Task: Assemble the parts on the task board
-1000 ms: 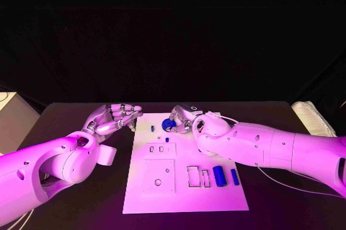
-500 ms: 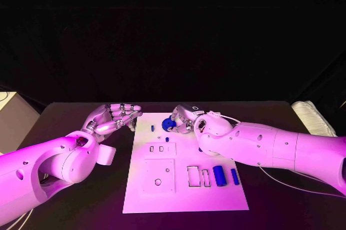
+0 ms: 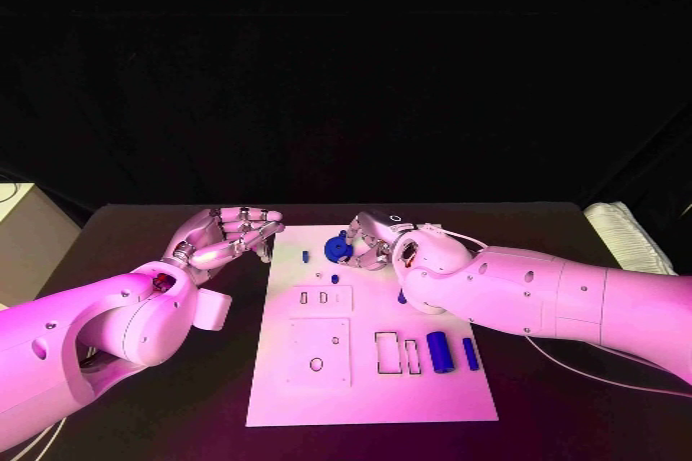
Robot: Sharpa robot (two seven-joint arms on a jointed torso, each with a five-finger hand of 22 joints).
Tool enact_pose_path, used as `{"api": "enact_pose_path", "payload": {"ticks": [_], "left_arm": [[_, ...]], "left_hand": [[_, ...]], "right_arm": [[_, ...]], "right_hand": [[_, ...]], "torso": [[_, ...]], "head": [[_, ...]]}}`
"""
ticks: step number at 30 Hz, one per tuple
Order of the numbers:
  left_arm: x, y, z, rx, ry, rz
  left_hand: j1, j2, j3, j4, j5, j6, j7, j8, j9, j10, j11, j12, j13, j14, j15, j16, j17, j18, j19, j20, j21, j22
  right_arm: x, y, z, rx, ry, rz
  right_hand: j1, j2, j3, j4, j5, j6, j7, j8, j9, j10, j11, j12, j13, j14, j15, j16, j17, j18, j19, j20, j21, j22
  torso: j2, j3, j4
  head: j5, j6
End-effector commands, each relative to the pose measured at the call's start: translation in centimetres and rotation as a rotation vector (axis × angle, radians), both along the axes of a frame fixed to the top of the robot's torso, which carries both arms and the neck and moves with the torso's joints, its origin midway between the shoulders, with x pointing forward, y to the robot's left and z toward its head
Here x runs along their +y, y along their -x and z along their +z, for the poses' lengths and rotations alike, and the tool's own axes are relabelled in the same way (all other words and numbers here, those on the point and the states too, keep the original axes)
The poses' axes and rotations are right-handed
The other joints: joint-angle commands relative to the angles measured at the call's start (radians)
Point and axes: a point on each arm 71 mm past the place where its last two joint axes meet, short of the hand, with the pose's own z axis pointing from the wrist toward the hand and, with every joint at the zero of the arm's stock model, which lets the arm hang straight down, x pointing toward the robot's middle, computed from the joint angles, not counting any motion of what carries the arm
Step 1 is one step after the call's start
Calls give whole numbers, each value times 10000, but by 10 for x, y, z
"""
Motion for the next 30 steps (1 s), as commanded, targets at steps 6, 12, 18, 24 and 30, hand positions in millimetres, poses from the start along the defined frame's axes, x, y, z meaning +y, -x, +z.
{"api": "enact_pose_path", "payload": {"ticks": [6,12,18,24,30], "left_arm": [[-1,0,2,-115,37,-119],[0,0,2,-118,26,-93],[1,0,2,-123,21,-77],[1,0,2,-123,21,-78],[-1,0,2,-125,26,-117]], "left_hand": [[-61,15,77,2,-49,-92,8,13,15,-63,2,-40,17,-14,42,51,-9,140,-59,-21,35,8],[-61,15,77,2,-49,-92,8,13,15,-63,2,-40,17,-14,42,51,-9,140,-59,-21,35,8],[-61,15,77,2,-49,-92,8,13,15,-63,2,-40,17,-14,42,51,-9,140,-59,-21,35,8],[-61,15,77,2,-49,-92,8,13,15,-63,2,-40,17,-14,42,51,-9,140,-59,-21,35,8],[-61,15,77,2,-49,-92,8,13,15,-63,2,-40,17,-14,42,51,-9,140,-59,-21,35,8]], "right_arm": [[-6,4,-3,232,56,21],[-10,7,5,-460,-395,-20],[-9,8,15,-1073,-673,94],[-5,7,17,-1065,-600,216],[2,1,14,-646,-334,301]], "right_hand": [[-48,40,-42,-5,42,68,-48,-2,27,1046,22,22,2634,1044,17,43,2634,-69,1029,59,22,2628],[163,56,35,-77,71,120,-69,3,42,1046,-3,22,2634,1044,-5,43,2634,-69,1029,40,22,2628],[606,-51,135,-216,-35,121,-67,-41,44,1046,-5,22,2634,1044,-12,43,2634,-69,1029,26,22,2628],[735,-142,106,-237,-150,74,-47,-92,34,1046,10,22,2634,1044,-3,43,2634,-69,1029,30,22,2628],[713,-168,18,-154,-271,-16,-7,-165,16,1046,44,22,2634,1044,23,43,2634,-69,1029,48,22,2628]], "torso": [[-5,0,-10],[-4,5,-24],[-7,-2,-3],[2,-3,12],[11,-12,13]], "head": [[8,-9],[2,1],[-33,18],[-56,23],[-63,10]]}}
